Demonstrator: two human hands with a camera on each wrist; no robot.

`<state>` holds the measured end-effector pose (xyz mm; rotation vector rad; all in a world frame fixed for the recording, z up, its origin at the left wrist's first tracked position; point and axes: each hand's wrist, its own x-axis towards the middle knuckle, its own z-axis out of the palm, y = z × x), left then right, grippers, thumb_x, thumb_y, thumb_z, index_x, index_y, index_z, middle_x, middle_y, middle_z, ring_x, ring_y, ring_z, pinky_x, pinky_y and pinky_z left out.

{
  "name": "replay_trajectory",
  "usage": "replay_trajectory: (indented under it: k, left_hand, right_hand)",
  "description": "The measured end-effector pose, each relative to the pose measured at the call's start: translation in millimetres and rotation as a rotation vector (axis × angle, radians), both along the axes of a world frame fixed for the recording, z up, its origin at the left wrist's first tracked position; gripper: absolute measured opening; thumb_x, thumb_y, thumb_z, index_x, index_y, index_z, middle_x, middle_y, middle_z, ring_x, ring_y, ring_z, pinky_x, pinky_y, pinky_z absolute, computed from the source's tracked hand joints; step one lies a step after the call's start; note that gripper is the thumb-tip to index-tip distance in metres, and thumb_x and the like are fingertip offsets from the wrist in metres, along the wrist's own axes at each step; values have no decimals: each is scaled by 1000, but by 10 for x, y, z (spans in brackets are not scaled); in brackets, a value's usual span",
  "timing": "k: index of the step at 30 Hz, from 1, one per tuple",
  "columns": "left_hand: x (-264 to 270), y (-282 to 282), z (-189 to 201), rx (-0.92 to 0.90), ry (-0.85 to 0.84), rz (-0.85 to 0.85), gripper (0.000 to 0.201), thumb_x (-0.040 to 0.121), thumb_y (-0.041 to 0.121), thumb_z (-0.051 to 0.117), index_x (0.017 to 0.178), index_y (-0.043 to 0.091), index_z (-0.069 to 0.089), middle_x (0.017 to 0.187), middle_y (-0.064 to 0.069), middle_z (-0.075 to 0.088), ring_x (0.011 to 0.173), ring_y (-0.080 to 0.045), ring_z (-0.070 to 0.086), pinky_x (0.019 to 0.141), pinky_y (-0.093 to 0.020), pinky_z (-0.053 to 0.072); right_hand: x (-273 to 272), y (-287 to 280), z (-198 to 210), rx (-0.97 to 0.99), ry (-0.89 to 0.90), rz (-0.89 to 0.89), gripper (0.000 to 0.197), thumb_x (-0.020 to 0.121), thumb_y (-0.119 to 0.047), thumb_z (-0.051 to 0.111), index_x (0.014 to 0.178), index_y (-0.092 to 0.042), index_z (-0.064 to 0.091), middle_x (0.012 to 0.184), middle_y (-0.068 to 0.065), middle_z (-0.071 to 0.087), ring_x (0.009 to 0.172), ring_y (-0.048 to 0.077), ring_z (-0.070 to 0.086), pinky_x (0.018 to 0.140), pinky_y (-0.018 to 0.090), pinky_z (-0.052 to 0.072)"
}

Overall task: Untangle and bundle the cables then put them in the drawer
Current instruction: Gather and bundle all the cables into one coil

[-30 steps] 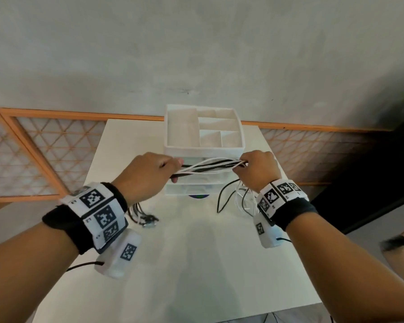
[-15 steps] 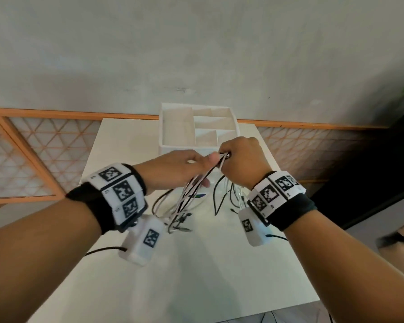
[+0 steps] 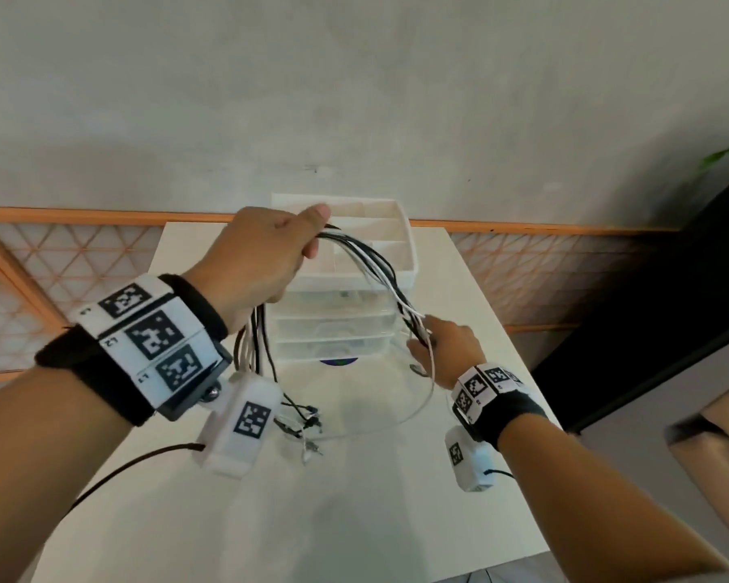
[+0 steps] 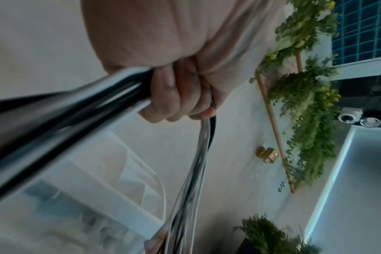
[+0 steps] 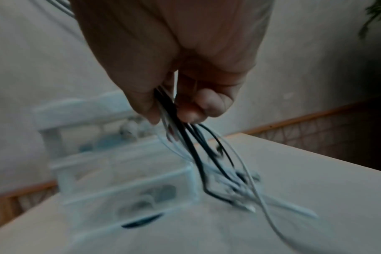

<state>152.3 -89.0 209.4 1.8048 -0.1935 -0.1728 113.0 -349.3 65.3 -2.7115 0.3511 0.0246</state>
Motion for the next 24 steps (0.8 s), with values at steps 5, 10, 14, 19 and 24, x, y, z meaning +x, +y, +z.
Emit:
replay_trajectory:
  k: [5,10,14,19,24]
  left_hand:
    - [35,121,-122,63,63,22,48,96,49,54,62,15,52,43,7,26,42,-16,15,43,-20,15]
    - [89,179,-120,15,75,76,48,98,47,53,63,15,50,41,10,27,42,-15,16,43,-21,14]
    - [83,176,-95,12,56,33,46,99,47,51,65,15,49,42,10,28,39,-12,17,43,-20,15]
    - [-79,68,-246,-31,115,-36,43,100,48,47,69,18,45,46,10,28,40,-11,18,40,-19,17]
    - [-142,-95,-288,-7,74,-57,46,101,47,46,67,16,46,47,7,40,38,-11,31,40,-20,26]
  right_hand:
    - [-15,-260,-102,-11,61,-144,11,90,-36,67,97,-29,63,97,9,73,102,35,64,82,35,50]
    - [-12,-347,-45,127,30,-228,34,77,-49,79,74,-24,56,74,-1,67,92,31,64,75,34,52]
    - [-85,-247,91,142,61,-172,40,74,-59,77,76,-24,57,73,0,68,83,27,65,64,29,48]
    - [-1,86,440,73,8,-149,44,70,-67,69,92,-30,61,98,4,69,87,24,65,73,33,56]
    - [-75,387,740,28,43,-47,77,67,-76,67,126,-28,52,125,-2,64,112,24,62,94,42,52]
